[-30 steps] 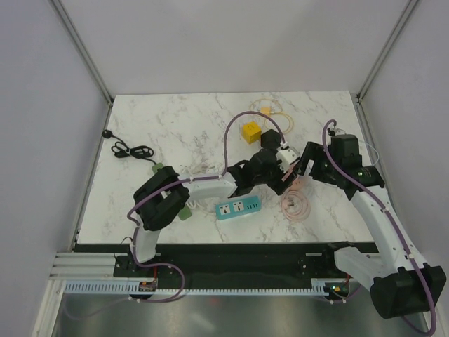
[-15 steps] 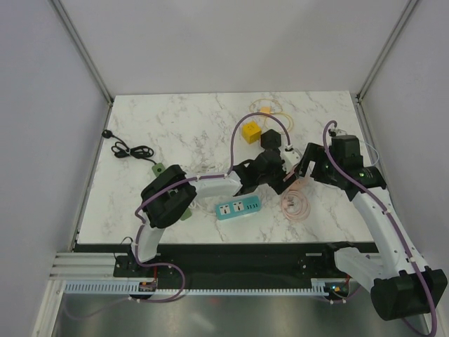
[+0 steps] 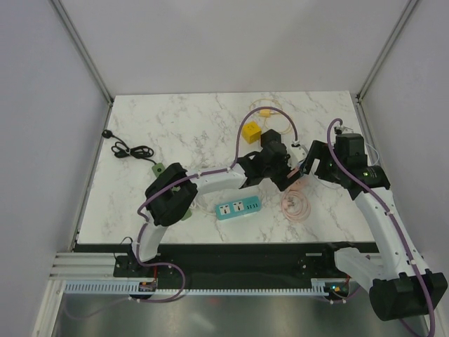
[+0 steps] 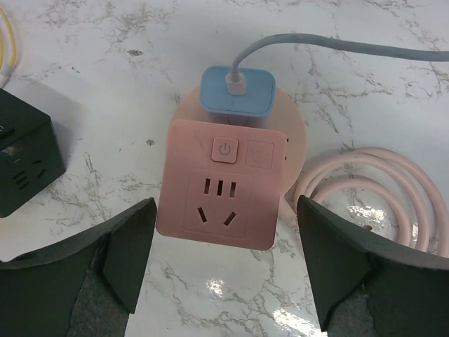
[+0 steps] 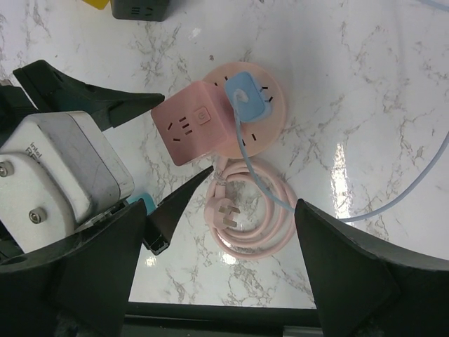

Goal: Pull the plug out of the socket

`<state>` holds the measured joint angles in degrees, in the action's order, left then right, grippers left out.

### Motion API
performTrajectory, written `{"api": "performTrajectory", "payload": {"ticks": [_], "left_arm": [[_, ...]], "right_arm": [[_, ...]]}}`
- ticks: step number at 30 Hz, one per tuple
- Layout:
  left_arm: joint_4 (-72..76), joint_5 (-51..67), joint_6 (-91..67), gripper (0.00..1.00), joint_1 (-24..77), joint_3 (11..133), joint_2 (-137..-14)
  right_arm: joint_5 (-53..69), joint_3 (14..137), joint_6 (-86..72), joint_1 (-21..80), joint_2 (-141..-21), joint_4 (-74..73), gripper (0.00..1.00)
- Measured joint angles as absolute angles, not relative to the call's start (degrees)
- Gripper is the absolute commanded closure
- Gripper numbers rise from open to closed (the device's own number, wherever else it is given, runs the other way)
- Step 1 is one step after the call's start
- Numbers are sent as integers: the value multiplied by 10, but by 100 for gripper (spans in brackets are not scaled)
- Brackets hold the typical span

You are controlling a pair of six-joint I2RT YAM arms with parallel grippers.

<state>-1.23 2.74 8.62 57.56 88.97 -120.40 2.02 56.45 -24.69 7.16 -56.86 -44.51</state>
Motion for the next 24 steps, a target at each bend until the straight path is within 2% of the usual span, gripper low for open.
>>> {"api": "performTrajectory", "payload": {"ticks": [8,14,16,17,21,24], "left_arm": [[-28,51,98,13,573,908,-1218],[-28,57,111,19,573,939,-1259],[-27,57,117,26,573,943,-1267],[-26,57,118,38,573,943,-1268],[-24,61,121,62,575,943,-1269],[-24,62,121,73,575,943,-1269]], "right_arm": [[7,576,-240,67,-580,-464,6],[7,579,-235,65,-581,-482,6],[9,579,-235,65,-580,-483,6],[11,579,-235,65,-579,-484,6],[17,578,-235,65,-567,-488,7],[21,578,-235,65,-549,-493,8]]}}
